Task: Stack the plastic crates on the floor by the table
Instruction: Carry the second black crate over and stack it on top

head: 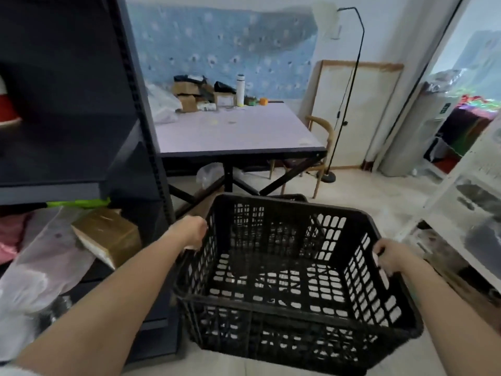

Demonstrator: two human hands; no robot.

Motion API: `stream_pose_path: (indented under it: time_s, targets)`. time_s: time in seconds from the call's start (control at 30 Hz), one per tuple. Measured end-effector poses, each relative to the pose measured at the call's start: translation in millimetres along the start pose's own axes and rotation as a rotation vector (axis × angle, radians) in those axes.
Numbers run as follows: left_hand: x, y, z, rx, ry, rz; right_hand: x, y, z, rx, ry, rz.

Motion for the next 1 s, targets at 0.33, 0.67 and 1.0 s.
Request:
stream_pose_path:
  time_s: [0.33,0.67,1.0]
  targets:
    - [-26.7,-66.2,-146.8,-0.12,-0.054,0.094,84.8,-84.9,-201.4,0.044,-0.086,0.145]
    - [-31.6,-79.6,-276.6,-0.147,-0.131,0.127,146.7,-93.2,-369.2,0.044,-0.199,0.282]
    - [-37.2,-60.0,-330.1,-0.104,-0.26,0.193,162.9,-61.5,-470.2,0.142,-0.315,0.297]
Point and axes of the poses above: each hand's wrist, its own z-axis away from the middle knuckle, its own y-axis out of the palm, x = y × z, the point moved 9 cm from there along -z, towards the middle knuckle, and after that the axes turned 2 degrees about x, right-handed, at the moved point
